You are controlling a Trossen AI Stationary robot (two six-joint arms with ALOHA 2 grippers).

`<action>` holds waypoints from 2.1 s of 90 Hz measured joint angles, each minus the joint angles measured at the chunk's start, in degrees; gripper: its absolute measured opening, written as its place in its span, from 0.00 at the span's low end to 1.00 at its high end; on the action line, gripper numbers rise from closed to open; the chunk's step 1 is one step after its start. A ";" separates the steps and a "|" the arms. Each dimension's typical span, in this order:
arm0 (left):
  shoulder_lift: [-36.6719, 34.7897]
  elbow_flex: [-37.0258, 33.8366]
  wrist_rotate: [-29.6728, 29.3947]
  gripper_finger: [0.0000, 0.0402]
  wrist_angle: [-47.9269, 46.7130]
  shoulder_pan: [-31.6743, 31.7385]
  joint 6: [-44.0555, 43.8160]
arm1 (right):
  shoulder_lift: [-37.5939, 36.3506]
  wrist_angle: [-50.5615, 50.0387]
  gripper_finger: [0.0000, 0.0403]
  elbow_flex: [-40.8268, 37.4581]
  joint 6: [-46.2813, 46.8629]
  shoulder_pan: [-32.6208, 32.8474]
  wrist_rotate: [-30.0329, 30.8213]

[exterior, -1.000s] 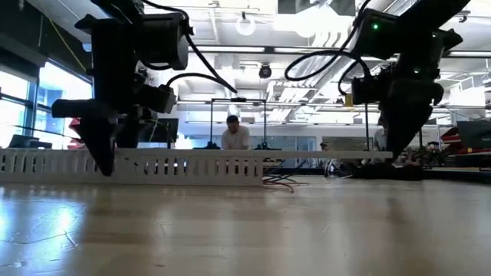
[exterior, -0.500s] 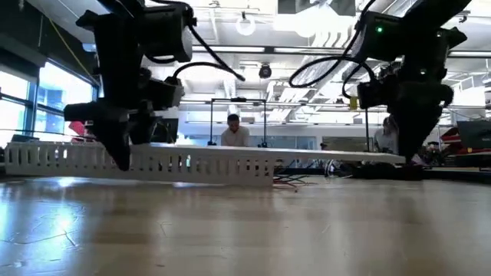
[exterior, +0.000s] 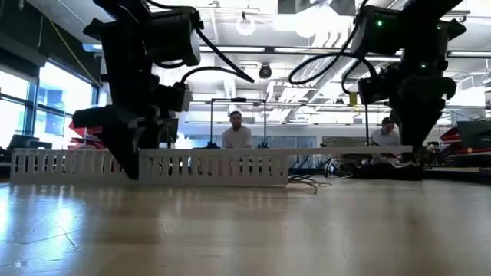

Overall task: Ziptie cables
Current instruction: Close the white cable duct

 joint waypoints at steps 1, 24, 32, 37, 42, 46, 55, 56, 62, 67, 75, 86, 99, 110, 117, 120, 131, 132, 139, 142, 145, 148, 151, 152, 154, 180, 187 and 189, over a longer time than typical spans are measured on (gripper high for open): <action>0.07 0.00 -0.08 0.58 0.07 0.00 0.00 | 0.00 -0.12 0.00 0.04 0.06 0.00 0.01; -0.35 2.49 -0.83 0.58 -0.58 0.11 -1.53 | -0.02 -3.58 0.00 0.28 2.37 0.08 1.13; -0.33 4.10 1.18 0.59 -2.77 0.74 -1.85 | -0.02 -3.88 0.00 0.28 2.41 0.10 1.11; -0.35 5.19 2.16 0.61 -5.02 1.20 -1.88 | -0.02 -3.65 0.00 0.30 2.57 0.10 1.11; -0.41 5.96 2.98 0.63 -6.43 1.60 -1.86 | -0.02 -3.69 0.00 0.32 2.57 0.10 1.14; -0.46 6.26 4.01 0.65 -6.90 1.86 -1.79 | -0.02 -3.46 0.00 0.33 2.57 0.10 1.14; -0.46 6.40 5.62 0.68 -8.57 2.28 -1.66 | -0.02 -3.31 0.00 0.43 2.61 0.10 1.11; -0.46 6.37 5.69 0.69 -8.77 2.32 -1.61 | -0.02 -3.37 0.00 0.43 2.64 0.10 1.10; -0.46 6.36 6.53 0.70 -10.22 2.34 -1.38 | -0.02 -3.39 0.00 0.43 3.23 0.10 0.75; -0.52 6.38 7.40 0.70 -12.61 2.25 -1.98 | -0.04 -3.45 0.00 0.43 3.27 0.10 0.62; -0.55 6.38 8.52 0.70 -18.88 2.19 -4.53 | -0.04 -3.54 0.00 0.43 3.18 0.10 0.44; -0.55 6.33 7.74 0.70 -24.98 2.19 -8.51 | -0.04 -3.16 0.00 0.39 2.20 0.10 0.42; -0.59 4.44 7.46 0.70 -23.57 1.93 -10.00 | -0.04 -0.75 0.00 0.36 1.72 0.10 0.35; -0.59 2.82 6.16 0.70 -18.80 1.03 -9.90 | -0.04 -0.64 0.00 0.36 0.60 0.10 0.31; -0.59 2.57 4.52 0.70 -16.56 0.40 -9.90 | -0.04 -1.64 0.00 0.32 -0.86 0.10 1.23; -0.59 2.51 3.92 0.70 -15.82 0.19 -9.86 | -0.04 -2.00 0.00 0.32 -0.93 0.10 2.34; -0.59 2.49 3.14 0.70 -12.71 -0.54 -9.84 | -0.09 -3.85 0.00 0.32 -0.56 -0.15 3.25; -0.59 2.49 3.15 0.70 -12.54 -0.64 -9.84 | -0.09 -4.03 0.00 0.32 -0.56 -0.19 3.24; -0.59 2.49 3.14 0.69 -11.17 -1.12 -9.39 | -0.09 -5.36 0.00 0.31 -0.49 -0.23 3.18; -0.59 2.49 3.12 0.68 -10.85 -1.30 -9.38 | -0.08 -5.71 0.00 0.30 -0.49 -0.22 3.13; -0.59 2.49 3.14 0.67 -11.02 -1.48 -9.40 | -0.09 -5.87 0.00 0.30 -0.34 -0.22 2.98; -0.59 2.50 3.15 0.66 -11.20 -1.53 -9.42 | -0.09 -5.90 0.00 0.30 -0.05 -0.22 2.87; -0.59 2.49 3.14 0.64 -11.25 -1.55 -9.46 | -0.09 -5.88 0.00 0.30 0.11 -0.22 2.59; -0.59 2.49 3.14 0.64 -11.27 -1.55 -9.55 | -0.09 -5.88 0.00 0.30 0.20 -0.22 2.49; -0.59 2.49 3.14 0.63 -11.29 -1.55 -9.80 | -0.09 -5.88 0.00 0.30 0.32 -0.22 2.38; -0.66 2.51 3.14 0.56 -11.39 -1.53 -9.99 | -0.09 -4.14 0.00 0.27 -2.14 -0.40 4.48; -0.66 2.51 2.56 0.55 -11.39 -1.54 -9.97 | -0.09 -4.09 0.00 0.26 -2.52 -1.27 4.75; -0.66 2.51 2.32 0.55 -11.39 -1.55 -9.97 | -0.07 -4.07 0.00 0.25 -2.61 -1.49 4.72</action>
